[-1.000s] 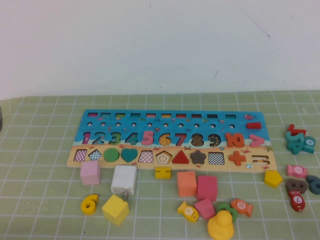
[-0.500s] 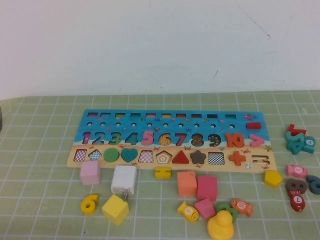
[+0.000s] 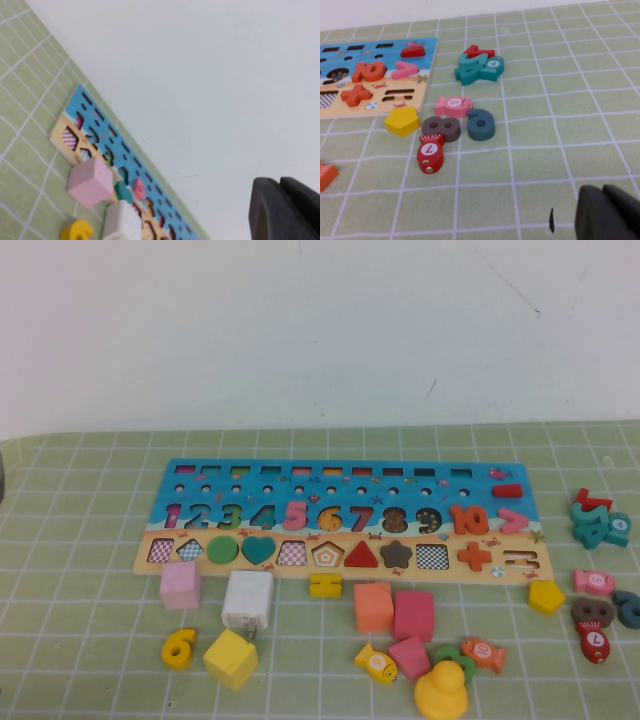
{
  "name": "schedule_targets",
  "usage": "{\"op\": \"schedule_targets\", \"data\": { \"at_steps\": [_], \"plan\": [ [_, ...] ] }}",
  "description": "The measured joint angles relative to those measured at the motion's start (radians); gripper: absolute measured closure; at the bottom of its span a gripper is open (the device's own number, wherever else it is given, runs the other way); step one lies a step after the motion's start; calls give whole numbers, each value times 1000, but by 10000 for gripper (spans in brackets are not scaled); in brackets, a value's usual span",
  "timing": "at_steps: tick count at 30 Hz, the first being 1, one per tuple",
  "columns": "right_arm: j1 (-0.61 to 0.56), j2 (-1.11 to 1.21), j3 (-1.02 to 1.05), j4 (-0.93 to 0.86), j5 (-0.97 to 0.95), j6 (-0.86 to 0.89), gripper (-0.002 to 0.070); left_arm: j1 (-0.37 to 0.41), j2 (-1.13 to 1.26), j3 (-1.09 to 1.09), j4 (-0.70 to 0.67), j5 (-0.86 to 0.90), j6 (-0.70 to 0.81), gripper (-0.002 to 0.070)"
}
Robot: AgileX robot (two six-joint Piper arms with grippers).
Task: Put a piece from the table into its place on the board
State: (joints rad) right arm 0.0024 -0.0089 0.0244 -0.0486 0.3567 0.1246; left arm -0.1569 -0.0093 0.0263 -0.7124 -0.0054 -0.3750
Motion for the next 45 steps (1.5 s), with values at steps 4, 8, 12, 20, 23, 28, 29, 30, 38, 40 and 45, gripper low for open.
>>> {"op": "schedule_targets", "data": {
  "at_steps": [4,8,12,20,23,28,29,30,38,40,45],
  "plan": [
    [0,0,0,0,0,0,678,0,0,0,-32,-17,-6,676],
    [0,0,0,0,0,0,678,-4,0,0,-39,-15,-10,676],
    [0,0,0,0,0,0,678,-31,0,-101,62,117,142,676],
    [0,0,0,-2,0,0,678,-47,227,-514,306,507,399,676],
    [0,0,0,-2,0,0,678,-47,374,-668,345,675,530,676],
    [0,0,0,-2,0,0,678,-47,633,-901,364,928,823,676],
    [0,0,0,-2,0,0,678,-47,684,-944,366,969,870,676],
    [0,0,0,-2,0,0,678,-47,736,-984,368,1002,906,676],
    [0,0,0,-2,0,0,678,-178,1058,-1164,551,1112,913,676],
    [0,0,0,-2,0,0,678,-243,1120,-1166,629,1125,861,676],
    [0,0,0,-2,0,0,678,-362,1265,-1166,779,1154,664,676]
  ]
}}
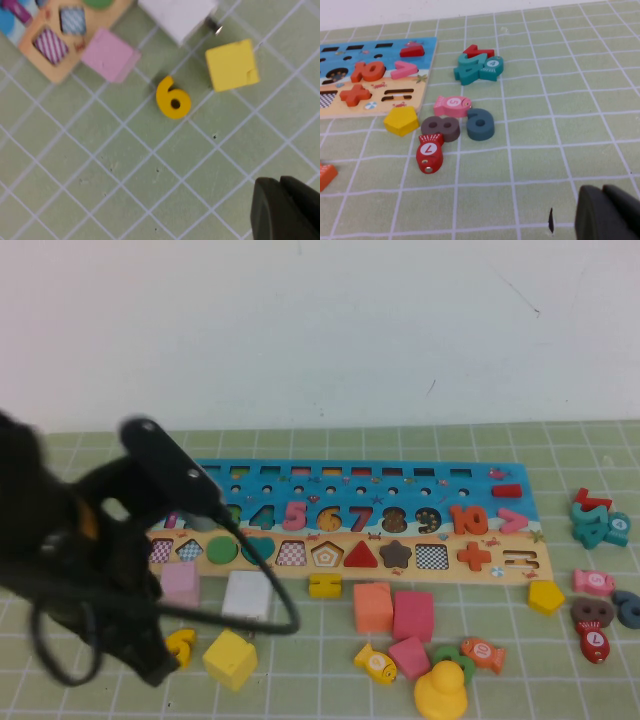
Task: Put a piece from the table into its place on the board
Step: Pick up the "number 6"
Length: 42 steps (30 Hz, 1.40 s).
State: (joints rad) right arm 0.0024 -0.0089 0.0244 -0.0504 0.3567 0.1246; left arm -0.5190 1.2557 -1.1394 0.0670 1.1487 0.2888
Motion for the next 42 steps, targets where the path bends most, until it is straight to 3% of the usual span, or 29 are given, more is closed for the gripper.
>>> {"op": "schedule_targets", "data": {
  "at_steps": [12,18,21,23,28,42],
  "plan": [
    [0,0,0,0,0,0,678,-6,150,2,30,-70,-155,648],
    [0,0,0,0,0,0,678,4,162,50,3,-131,-206,444],
    [0,0,0,0,0,0,678,54,182,77,-18,-147,-215,340],
    [0,0,0,0,0,0,678,93,202,88,-38,-165,-206,307],
    [0,0,0,0,0,0,678,159,256,91,-88,-219,-145,289],
    [0,0,0,0,0,0,678,163,433,91,-80,-332,-132,290]
  ]
}}
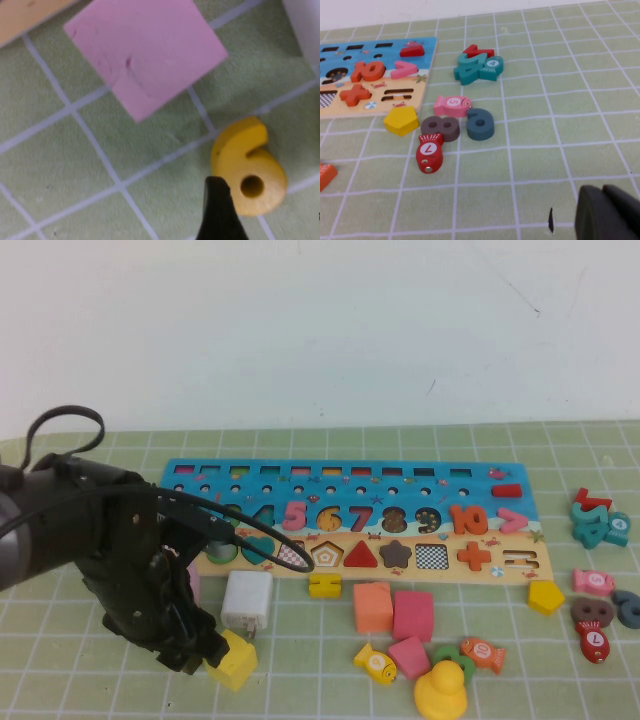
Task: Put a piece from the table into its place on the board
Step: Pick up the "number 6", then place the "number 6" into the hole of the number 6
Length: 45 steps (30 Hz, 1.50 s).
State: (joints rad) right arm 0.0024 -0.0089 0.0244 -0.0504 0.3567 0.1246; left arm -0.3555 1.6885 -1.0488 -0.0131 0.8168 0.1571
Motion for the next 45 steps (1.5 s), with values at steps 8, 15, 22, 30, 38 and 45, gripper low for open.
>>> {"op": "schedule_targets", "data": {
  "at_steps": [8,15,22,30,38,45],
  "plan": [
    [0,0,0,0,0,0,678,0,39,0,13,-34,0,290],
    [0,0,0,0,0,0,678,0,58,0,20,-57,0,290],
    [0,0,0,0,0,0,678,0,60,-5,13,-42,0,407],
    [0,0,0,0,0,0,678,0,73,-191,31,183,0,406],
    [0,0,0,0,0,0,678,0,73,-485,-24,375,0,406],
    [0,0,0,0,0,0,678,-11,107,-643,-67,397,0,406]
  ]
}}
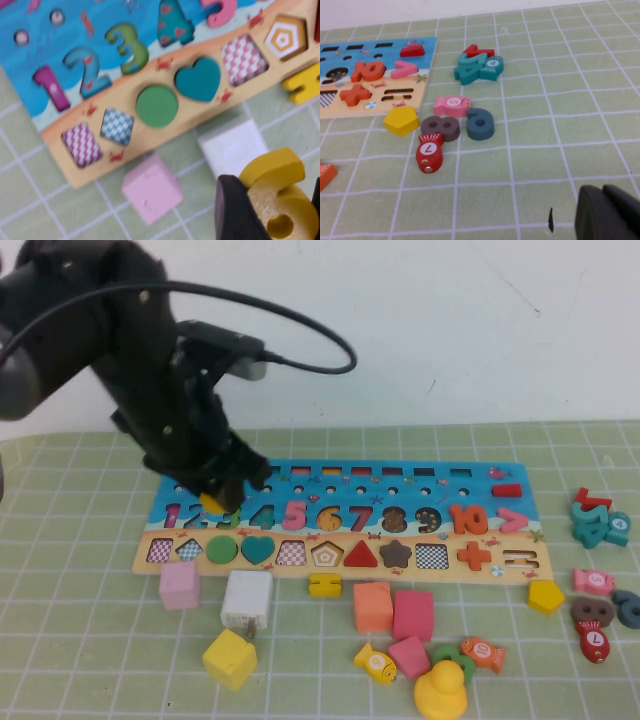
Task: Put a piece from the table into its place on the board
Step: Place the "number 6" into the hole of the number 6
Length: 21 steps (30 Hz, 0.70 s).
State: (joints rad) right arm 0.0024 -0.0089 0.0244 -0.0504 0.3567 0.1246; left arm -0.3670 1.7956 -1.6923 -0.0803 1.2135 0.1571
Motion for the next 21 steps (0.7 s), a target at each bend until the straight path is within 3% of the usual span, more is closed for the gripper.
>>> {"op": "schedule_targets", "data": {
  "at_steps": [11,21],
  "plan": [
    [0,0,0,0,0,0,678,-134,213,-231,43,21,-23,406],
    [0,0,0,0,0,0,678,-150,416,-480,57,22,-112,406]
  ]
}}
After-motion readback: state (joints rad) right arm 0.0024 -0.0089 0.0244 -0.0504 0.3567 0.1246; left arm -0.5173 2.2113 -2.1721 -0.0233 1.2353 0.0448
